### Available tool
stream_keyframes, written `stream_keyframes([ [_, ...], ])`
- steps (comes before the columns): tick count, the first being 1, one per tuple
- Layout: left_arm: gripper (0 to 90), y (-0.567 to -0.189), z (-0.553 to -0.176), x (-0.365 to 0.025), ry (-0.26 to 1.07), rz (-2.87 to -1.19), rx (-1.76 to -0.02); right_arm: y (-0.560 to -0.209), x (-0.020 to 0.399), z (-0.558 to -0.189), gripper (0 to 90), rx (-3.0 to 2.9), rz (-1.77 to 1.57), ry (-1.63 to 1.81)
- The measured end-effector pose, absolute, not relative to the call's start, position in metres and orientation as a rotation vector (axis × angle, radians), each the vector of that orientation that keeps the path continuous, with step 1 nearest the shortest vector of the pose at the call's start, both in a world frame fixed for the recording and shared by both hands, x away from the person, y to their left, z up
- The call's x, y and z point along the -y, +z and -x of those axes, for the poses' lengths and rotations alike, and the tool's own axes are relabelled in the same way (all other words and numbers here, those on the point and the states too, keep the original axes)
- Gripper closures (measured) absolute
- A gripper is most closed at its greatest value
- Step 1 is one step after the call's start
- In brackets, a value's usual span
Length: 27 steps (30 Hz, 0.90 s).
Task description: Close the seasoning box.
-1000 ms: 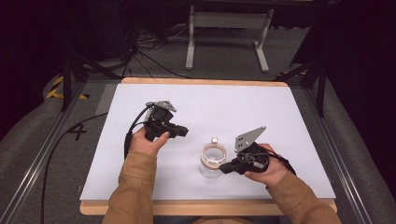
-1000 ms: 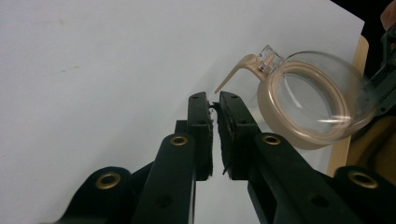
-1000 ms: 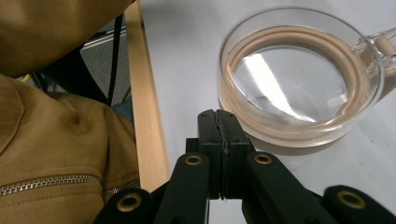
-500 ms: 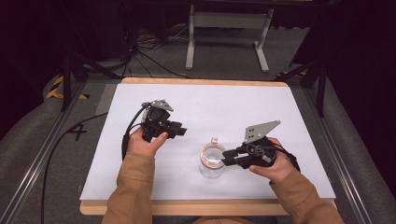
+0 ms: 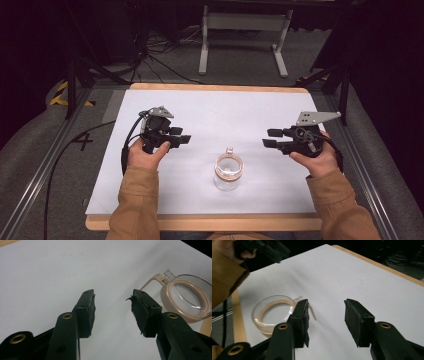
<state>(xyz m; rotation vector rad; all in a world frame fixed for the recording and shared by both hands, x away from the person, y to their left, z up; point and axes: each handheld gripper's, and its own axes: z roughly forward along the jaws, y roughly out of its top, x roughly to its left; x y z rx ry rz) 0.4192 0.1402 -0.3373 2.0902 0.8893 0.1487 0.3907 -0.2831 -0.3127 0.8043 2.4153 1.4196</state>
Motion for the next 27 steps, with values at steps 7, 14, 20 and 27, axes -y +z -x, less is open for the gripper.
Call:
stream_keyframes([
  [7, 51.7, -0.348, -0.427, -0.147, 0.168, -2.075, -0.942, -0.329, 0.319, -0.413, 45.9, -2.310, -0.951, 1.338],
  [14, 48.3, -0.360, -0.434, -0.152, 0.225, -2.071, -0.959, -0.360, 0.345, -0.435, 42.1, -2.315, -1.117, 1.213],
  [20, 47.1, -0.368, -0.438, -0.155, 0.226, -2.081, -0.981, -0.391, 0.356, -0.449, 41.2, -2.347, -1.217, 1.118],
  [27, 46.4, -0.373, -0.441, -0.154, 0.203, -2.094, -0.987, -0.418, 0.357, -0.458, 42.5, -2.443, -1.264, 0.999],
])
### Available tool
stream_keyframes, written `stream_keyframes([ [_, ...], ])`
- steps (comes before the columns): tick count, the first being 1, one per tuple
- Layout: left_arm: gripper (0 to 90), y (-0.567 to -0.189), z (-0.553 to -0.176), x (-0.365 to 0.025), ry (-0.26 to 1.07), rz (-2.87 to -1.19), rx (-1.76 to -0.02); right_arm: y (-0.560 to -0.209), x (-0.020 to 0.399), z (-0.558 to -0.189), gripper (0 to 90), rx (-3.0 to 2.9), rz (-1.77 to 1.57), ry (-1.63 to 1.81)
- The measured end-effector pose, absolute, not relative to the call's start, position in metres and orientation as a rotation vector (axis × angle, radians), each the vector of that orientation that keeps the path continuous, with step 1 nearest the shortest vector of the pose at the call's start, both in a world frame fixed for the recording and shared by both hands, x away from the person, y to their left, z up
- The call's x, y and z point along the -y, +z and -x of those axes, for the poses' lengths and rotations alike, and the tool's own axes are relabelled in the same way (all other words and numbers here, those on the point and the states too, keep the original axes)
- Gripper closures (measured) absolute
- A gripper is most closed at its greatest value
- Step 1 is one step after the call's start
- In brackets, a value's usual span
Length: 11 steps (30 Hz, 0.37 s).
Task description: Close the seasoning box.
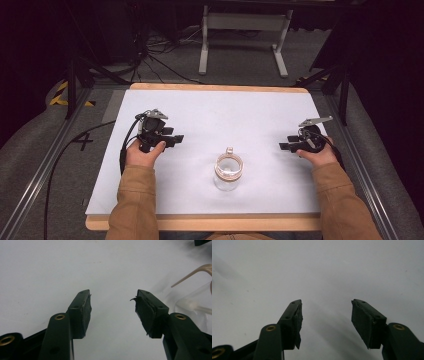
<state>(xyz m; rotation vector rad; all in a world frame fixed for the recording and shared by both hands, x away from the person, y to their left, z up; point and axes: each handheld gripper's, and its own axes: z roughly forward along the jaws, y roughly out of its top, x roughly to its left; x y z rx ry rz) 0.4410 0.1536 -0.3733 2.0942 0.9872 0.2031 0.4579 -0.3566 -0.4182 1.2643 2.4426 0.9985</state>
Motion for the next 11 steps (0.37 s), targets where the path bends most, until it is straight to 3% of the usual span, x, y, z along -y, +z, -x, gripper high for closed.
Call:
stream_keyframes([
  [11, 46.1, -0.3741, -0.4410, -0.1545, 0.198, -2.091, -1.000, -0.4256, 0.3522, -0.4591, 42.2, -2.472, -1.247, 0.947],
])
